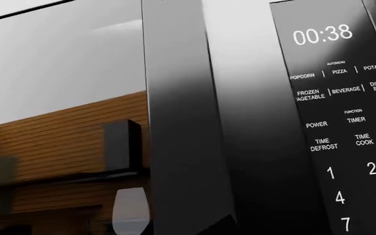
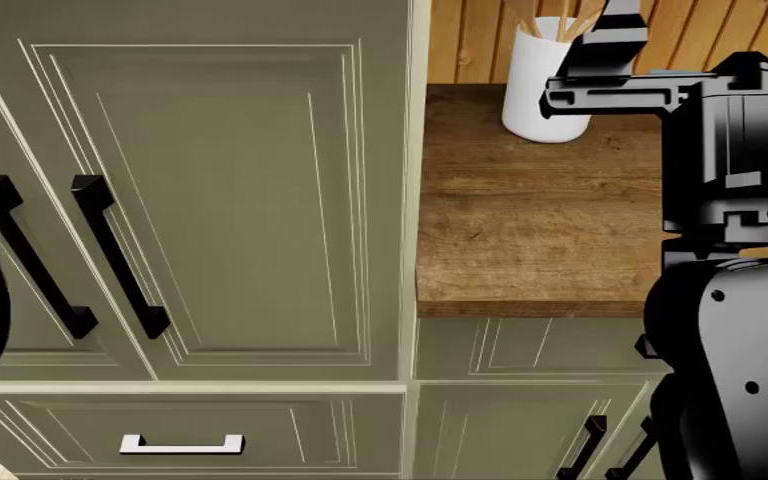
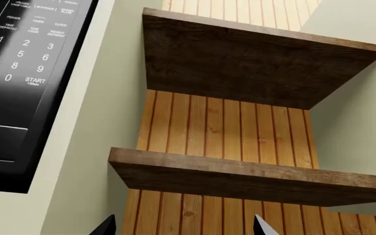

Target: Open the microwave door

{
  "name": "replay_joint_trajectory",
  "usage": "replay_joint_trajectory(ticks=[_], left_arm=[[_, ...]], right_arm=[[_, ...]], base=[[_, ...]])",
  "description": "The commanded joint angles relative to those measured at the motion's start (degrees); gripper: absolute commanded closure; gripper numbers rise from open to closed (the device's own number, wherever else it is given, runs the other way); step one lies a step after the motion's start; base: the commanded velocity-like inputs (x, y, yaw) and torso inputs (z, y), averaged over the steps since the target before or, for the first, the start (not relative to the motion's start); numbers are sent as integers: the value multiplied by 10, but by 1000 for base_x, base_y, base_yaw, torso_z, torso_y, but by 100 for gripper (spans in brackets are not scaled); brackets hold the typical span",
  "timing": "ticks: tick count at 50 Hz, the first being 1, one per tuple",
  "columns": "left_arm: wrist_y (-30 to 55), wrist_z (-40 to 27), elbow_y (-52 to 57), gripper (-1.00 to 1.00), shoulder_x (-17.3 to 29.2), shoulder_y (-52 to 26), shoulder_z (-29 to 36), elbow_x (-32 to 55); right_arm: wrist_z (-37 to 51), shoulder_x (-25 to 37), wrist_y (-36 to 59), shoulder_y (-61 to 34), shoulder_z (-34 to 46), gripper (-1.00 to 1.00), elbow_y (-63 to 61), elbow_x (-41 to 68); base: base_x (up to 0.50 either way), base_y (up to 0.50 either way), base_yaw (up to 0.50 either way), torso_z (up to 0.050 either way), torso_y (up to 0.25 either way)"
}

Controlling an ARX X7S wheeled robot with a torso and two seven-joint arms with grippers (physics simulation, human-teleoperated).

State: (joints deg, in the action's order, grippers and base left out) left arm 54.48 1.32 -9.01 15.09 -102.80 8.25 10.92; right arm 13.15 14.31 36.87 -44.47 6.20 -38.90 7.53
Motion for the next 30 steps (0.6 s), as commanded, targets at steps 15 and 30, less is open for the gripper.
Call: replay_joint_trajectory(ticks=[15,30], left_arm=[[317,-9,312,100,-19,-79,-91,128],[341,-175,328,100,25,-121,-99,365]], right_arm=[[7,4,6,-5,-5,-100,-10,12],[12,5,4,-7,1,-100,-8,14]], base=[[0,-1,-3,0,5],[-1,-3,-4,2,6]])
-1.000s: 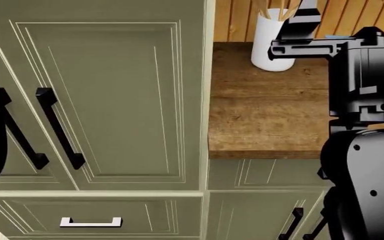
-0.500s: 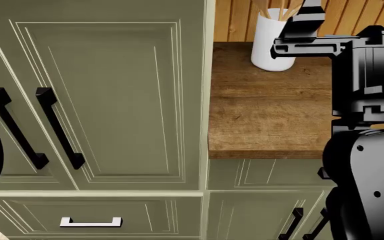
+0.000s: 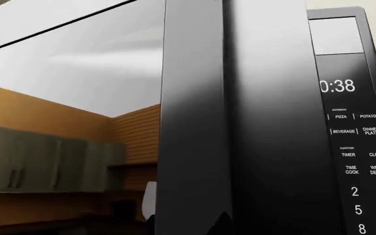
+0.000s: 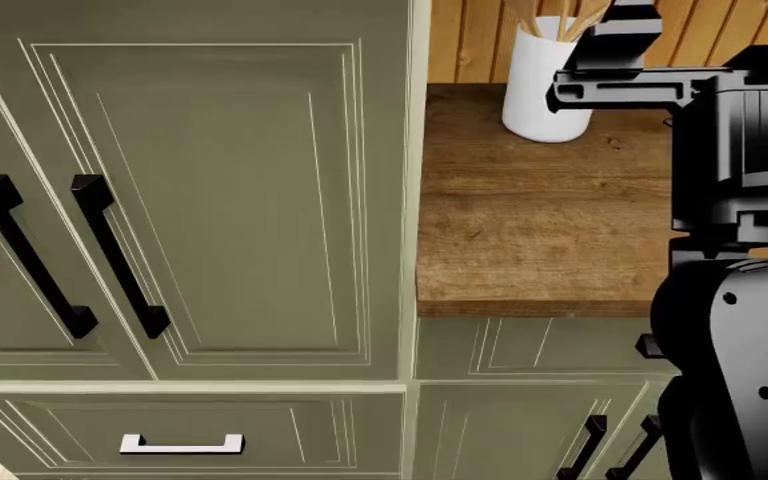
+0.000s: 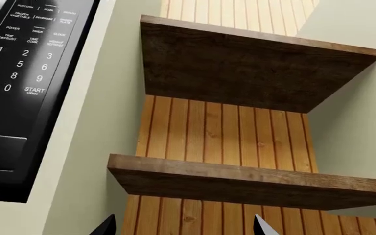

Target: Open the microwave door

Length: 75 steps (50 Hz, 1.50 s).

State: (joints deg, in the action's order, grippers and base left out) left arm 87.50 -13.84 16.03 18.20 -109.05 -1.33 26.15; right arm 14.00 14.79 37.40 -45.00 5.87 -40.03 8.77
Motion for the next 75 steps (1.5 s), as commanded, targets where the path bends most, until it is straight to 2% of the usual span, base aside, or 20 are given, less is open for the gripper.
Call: replay_joint_trajectory(ticks=[1,6,7,32,39,47,63,75], left_arm=[[9,-24,77,100,-5,-58,-3,215],[3,-28,76,100,2,-53,1,223],[1,-28,75,-100,3,-52,3,224],[-5,-53,78,-100,28,-49,1,250],[21,-115,110,-100,17,-38,-17,341],[8,-162,129,-100,-8,9,10,425],[-84,-125,100,-100,-58,78,101,382],[-110,-144,42,-100,-92,110,112,369]], right_arm=[[3,0,-1,-2,5,-100,4,1],[5,0,-4,-2,6,-100,6,2],[5,1,-3,-3,6,-100,6,2],[12,6,6,-9,13,-100,1,5],[14,8,7,-8,12,-100,0,7],[16,11,10,-8,12,-100,-2,9],[18,15,2,2,3,-100,-4,17],[22,19,7,4,-1,-100,-12,21]], base=[[0,-4,-4,0,0],[-2,-4,-4,2,9],[0,-4,-3,10,0],[0,0,0,0,1],[0,0,0,0,0],[0,0,0,0,0],[0,0,0,0,0],[0,0,0,0,0]])
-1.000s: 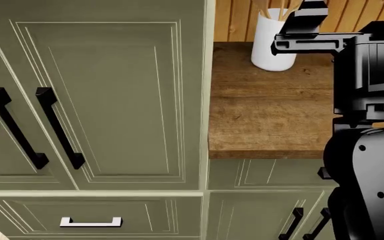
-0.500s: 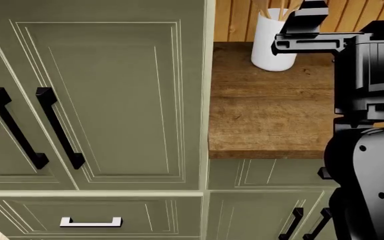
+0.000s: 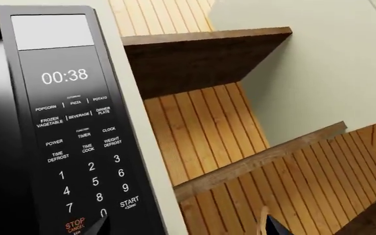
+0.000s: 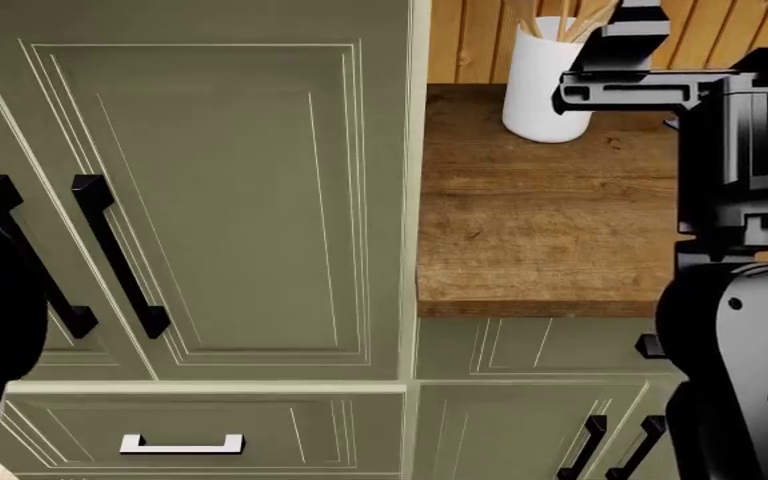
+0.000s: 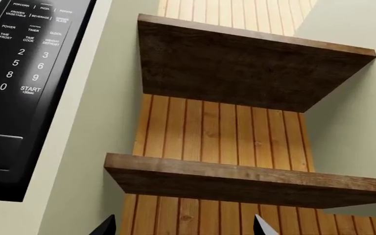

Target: Open the microwave door

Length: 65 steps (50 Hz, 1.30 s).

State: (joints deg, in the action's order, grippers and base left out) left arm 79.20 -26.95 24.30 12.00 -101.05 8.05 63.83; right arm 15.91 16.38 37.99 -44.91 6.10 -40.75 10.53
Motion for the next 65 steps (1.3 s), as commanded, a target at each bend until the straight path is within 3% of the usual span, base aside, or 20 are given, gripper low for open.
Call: replay_joint_trajectory(ticks=[1,36,65], left_arm=[[-27,-17,-45,-100,-33,32,17,-8],[-187,-10,-206,-100,-44,59,74,-146],[-215,-82,-133,-100,-2,132,29,-147]], right_arm=[[3,3,1,3,-3,-100,-4,4],[10,12,15,-4,-7,-100,-16,16],[15,16,10,0,-2,-100,-13,20]], base=[[0,0,0,0,0],[0,0,0,0,0],[0,0,0,0,0]])
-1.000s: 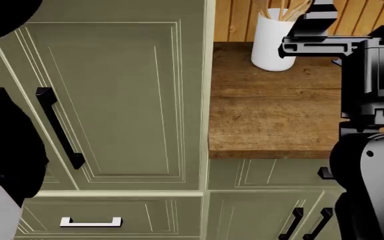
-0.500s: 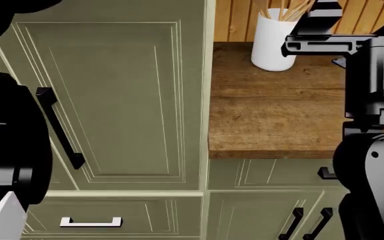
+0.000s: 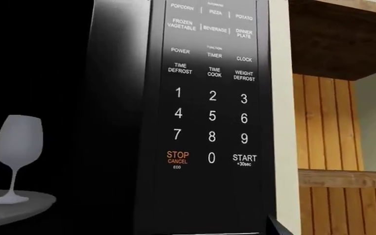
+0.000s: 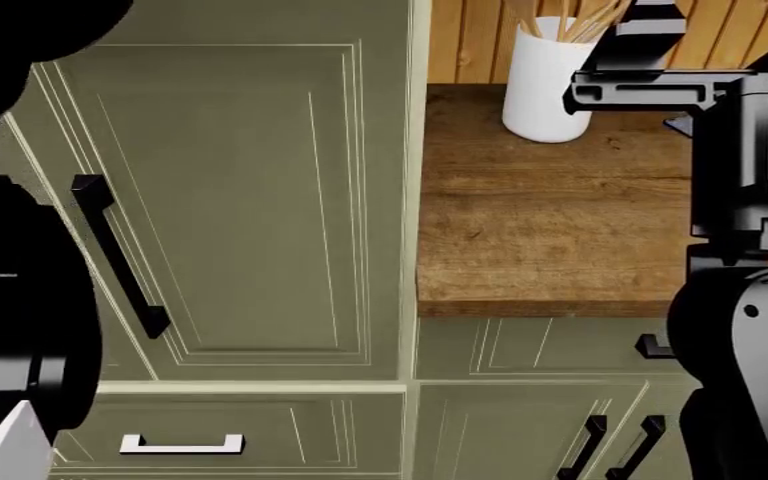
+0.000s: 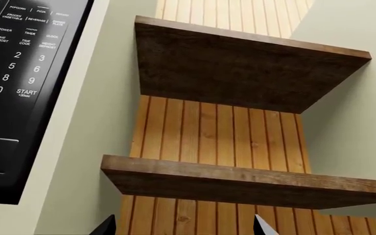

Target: Open the microwave door

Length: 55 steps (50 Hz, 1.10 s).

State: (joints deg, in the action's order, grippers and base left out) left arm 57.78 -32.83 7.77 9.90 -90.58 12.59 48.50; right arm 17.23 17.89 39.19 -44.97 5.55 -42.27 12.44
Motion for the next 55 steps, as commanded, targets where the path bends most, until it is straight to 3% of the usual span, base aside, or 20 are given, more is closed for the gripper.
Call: replay_joint_trajectory(ticks=[1,19,24,32,41,46,55], left_arm=[[2,-27,41,-100,21,32,-19,10],[98,-154,242,-100,43,90,-112,155],[132,-214,292,-100,42,72,-139,225],[163,-363,343,-100,48,20,-173,402],[146,-433,373,-100,62,6,-172,475],[143,-439,389,-100,56,2,-162,472],[119,-295,394,-100,5,58,-121,279]], right_arm=[[2,1,-3,0,4,-100,3,1],[2,3,-11,0,6,-100,11,5],[4,3,-8,-2,6,-100,9,7],[5,3,-11,1,4,-100,7,10],[8,5,-9,2,3,-100,3,13],[9,6,-7,1,4,-100,2,14],[11,9,0,-4,5,-100,-3,15]], base=[[0,0,0,0,0],[0,0,0,0,0],[0,0,0,0,0],[0,0,0,0,0],[0,0,0,0,0],[0,0,0,0,0],[0,0,0,0,0]])
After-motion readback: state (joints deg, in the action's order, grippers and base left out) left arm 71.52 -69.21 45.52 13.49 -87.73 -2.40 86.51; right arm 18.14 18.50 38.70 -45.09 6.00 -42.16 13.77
